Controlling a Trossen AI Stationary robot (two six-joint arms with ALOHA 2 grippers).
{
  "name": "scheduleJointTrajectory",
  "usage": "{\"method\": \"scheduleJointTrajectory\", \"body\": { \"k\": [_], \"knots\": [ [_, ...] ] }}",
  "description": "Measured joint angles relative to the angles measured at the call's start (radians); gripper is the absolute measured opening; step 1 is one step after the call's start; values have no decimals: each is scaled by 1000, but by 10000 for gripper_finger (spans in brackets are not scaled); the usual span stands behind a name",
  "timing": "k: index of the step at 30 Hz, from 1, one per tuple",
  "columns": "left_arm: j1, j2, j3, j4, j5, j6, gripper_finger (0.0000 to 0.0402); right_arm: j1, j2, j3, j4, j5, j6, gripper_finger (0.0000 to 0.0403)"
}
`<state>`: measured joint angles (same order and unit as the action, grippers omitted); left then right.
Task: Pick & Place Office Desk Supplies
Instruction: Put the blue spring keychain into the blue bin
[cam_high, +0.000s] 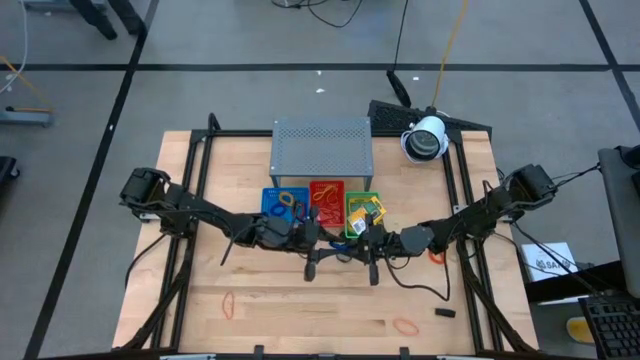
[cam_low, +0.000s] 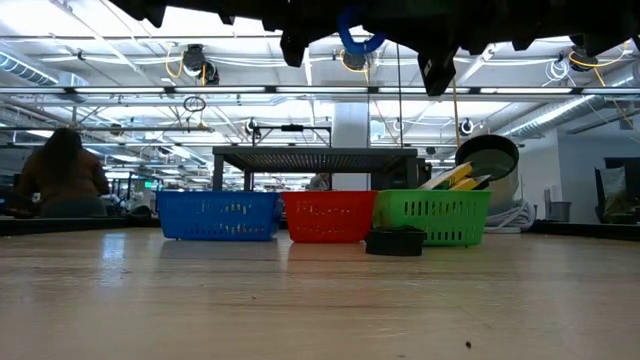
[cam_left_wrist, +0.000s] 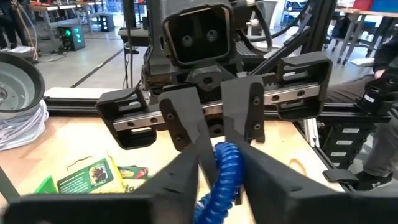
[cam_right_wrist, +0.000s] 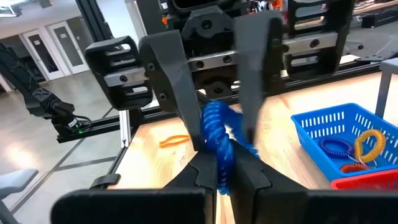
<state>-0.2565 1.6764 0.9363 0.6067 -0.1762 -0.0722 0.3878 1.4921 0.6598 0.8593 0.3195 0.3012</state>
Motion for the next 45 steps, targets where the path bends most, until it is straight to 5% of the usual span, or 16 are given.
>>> {"method": "scheduleJointTrajectory", "body": {
  "k": [5, 13, 23, 29, 37, 45],
  "knots": [
    [0, 0, 0, -11, 13, 72, 23, 0, 0, -1, -3, 1, 0, 9],
    [-4, 0, 0, -11, -2, 139, 22, 0, 0, -1, 0, -24, 0, 50],
    [0, -42, -1, -35, -103, 175, 20, 0, 0, 1, -46, -36, 29, 168],
    [-7, -146, -1, -241, -227, 194, 20, 0, 0, 1, -86, -36, 76, 211],
    [-29, -374, -1, -724, -432, 27, 20, -2, 0, 1, -91, -32, 80, 206],
    [41, -455, 0, -1031, -446, -114, 50, -13, 0, 1, -78, -32, 80, 191]
  ]
}}
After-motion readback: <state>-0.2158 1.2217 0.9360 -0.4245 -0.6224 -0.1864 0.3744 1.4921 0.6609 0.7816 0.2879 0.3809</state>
